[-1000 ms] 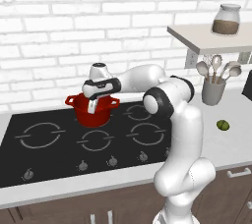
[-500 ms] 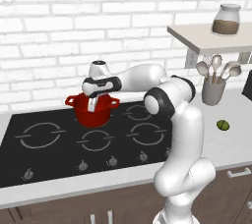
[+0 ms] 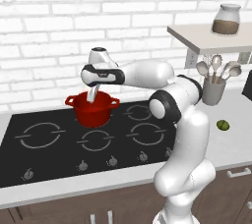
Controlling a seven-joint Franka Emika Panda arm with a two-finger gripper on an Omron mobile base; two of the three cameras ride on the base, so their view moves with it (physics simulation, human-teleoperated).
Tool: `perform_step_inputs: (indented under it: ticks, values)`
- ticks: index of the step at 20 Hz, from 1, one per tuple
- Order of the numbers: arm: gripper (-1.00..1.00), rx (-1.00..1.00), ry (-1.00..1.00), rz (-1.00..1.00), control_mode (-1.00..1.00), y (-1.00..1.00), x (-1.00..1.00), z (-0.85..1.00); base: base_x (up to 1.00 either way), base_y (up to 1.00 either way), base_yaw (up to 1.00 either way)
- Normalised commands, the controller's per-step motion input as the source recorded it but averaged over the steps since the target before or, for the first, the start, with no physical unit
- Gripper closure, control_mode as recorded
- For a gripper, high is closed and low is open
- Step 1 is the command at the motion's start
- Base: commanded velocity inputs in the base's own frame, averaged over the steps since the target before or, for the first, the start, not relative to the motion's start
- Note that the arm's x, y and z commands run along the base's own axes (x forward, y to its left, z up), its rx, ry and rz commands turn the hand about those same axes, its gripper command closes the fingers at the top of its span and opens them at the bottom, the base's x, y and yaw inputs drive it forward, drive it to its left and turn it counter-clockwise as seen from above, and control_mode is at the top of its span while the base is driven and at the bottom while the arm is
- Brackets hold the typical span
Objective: Put the lime and lime in the pot. Retrieve the spatula and lightly stir the vegetables in the pot.
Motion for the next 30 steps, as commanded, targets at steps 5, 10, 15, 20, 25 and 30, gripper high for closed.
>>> perform_step_inputs:
  ticks: [5, 10, 15, 20, 25, 30]
  values:
    - [-1.0, 0.0, -0.05, -0.14, -1.0, -0.3, -0.5, 0.14, 0.0, 0.0, 0.0]
    - [-1.0, 0.0, -0.08, -0.16, -1.0, -0.55, -0.46, 0.13, 0.0, 0.0, 0.0]
    - [-1.0, 0.0, -0.09, -0.11, -1.0, -0.74, -0.41, 0.08, 0.0, 0.0, 0.0]
    - [-1.0, 0.0, -0.02, -0.12, -1.0, -0.93, -0.34, 0.0, 0.0, 0.0, 0.0]
    - [-1.0, 0.0, -0.01, -0.12, -1.0, -0.98, -0.34, 0.0, 0.0, 0.0, 0.0]
    - [-1.0, 0.0, 0.0, -0.14, -1.0, -1.0, -0.37, 0.0, 0.0, 0.0, 0.0]
